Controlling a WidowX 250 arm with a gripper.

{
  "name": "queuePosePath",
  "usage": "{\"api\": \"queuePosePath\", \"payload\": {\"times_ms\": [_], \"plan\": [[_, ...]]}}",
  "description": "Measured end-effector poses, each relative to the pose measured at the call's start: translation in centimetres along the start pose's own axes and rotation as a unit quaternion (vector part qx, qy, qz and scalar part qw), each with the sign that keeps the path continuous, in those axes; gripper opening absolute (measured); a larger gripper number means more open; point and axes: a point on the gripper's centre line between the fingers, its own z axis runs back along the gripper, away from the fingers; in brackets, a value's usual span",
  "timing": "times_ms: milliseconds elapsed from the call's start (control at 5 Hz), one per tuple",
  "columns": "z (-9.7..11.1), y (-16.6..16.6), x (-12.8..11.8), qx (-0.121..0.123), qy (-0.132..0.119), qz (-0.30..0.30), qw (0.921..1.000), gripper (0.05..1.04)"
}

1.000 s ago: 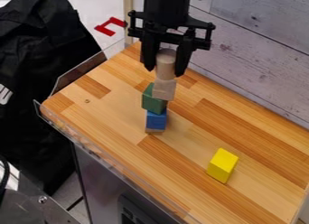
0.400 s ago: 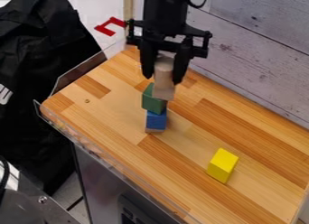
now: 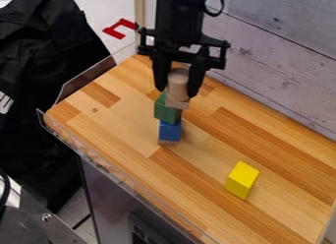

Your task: Move the cylinder from the top of the yellow cube to the top of the tower

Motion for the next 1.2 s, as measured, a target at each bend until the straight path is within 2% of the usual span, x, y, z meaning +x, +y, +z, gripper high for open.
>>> {"api": "queuePosePath", "payload": {"times_ms": [200,400,600,800,1000,1200], "plan": [[0.0,0.2,-0.1,0.005,0.006,0.007,0.9999,0.895],[0.0,0.2,-0.1,0.005,0.003,0.018,0.9998,1.003],[1.4,0.1,0.2,0.007,-0.011,0.029,0.9995,1.000],[4.0,-0.5,0.5,0.019,-0.040,0.020,0.9988,1.000],[5.5,-1.9,0.4,0.030,-0.055,-0.007,0.9980,1.000],[5.9,-4.4,0.1,0.030,-0.068,-0.058,0.9955,1.000]]}}
